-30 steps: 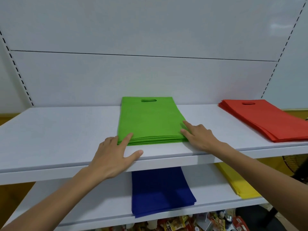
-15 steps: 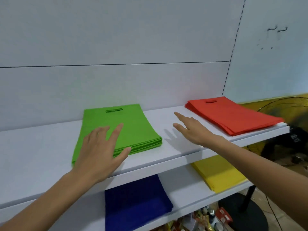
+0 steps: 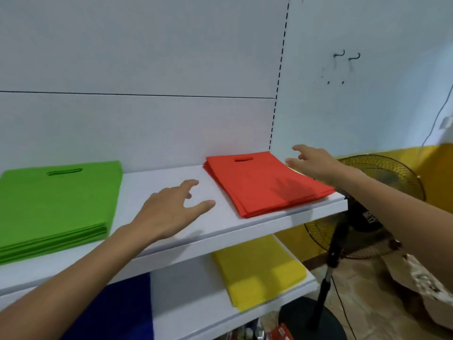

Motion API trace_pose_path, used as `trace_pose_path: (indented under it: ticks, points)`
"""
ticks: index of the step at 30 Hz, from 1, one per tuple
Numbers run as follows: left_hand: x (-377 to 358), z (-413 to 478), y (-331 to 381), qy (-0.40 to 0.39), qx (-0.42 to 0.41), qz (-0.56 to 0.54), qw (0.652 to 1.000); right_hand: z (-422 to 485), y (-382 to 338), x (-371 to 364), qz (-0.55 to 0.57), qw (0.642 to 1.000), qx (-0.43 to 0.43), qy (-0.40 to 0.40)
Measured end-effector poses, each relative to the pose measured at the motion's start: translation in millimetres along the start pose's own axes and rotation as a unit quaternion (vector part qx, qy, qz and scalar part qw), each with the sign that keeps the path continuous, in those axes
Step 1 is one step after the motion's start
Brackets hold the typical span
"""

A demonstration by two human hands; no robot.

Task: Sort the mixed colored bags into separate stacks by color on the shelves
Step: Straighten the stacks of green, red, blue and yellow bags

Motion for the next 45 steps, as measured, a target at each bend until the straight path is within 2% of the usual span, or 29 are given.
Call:
trace_pose_path:
  ticks: [2,5,11,15,22,24,28,30,33,41,43,45]
  points:
    - [-22,18,20,0.009,0.024,-0.021,0.999,23,38,3,0.004,0.999,-0.022,-0.028]
    - [-54,40,43,-0.023,0.081,-0.032,0.996,50,79,0,0.001,0.996,-0.029,-0.080]
    - [-79,55,73,-0.006,0.129,0.009,0.992,87,103,-31,-0.015,0.985,-0.018,-0.170]
    - [-87,60,83,0.008,0.138,0.019,0.990,96,96,-41,0.053,0.982,0.023,-0.179]
    - [-96,77,94,0.013,0.167,0.060,0.984,102,105,-48,0.175,0.946,0.056,-0.268]
    - [-93,78,92,0.002,0.172,0.075,0.982,102,108,-44,0.160,0.932,0.079,-0.314]
    - [-94,80,92,-0.023,0.166,0.081,0.983,98,114,-31,0.060,0.901,0.120,-0.413]
    - [-94,83,90,-0.007,0.174,0.066,0.983,95,114,-30,-0.025,0.901,0.144,-0.408]
    - [-95,85,88,0.000,0.182,0.045,0.982,93,108,-34,-0.103,0.916,0.188,-0.338]
    - [-94,105,74,0.016,0.199,0.054,0.978,100,95,-35,-0.059,0.946,0.178,-0.263]
    - [-93,113,72,-0.023,0.211,0.050,0.976,102,95,-35,-0.048,0.947,0.170,-0.269]
    - [-90,115,71,-0.098,0.234,0.027,0.967,102,99,-36,-0.063,0.936,0.165,-0.303]
Point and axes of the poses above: each hand's wrist, its own z-axis towards the middle knuckle, its own x-axis out of the back of the hand, y = z × x, the point moved 4 cm from there along z, towards the middle knuckle, and after that the axes turned 10 degrees about -x, right-handed, at the moved point
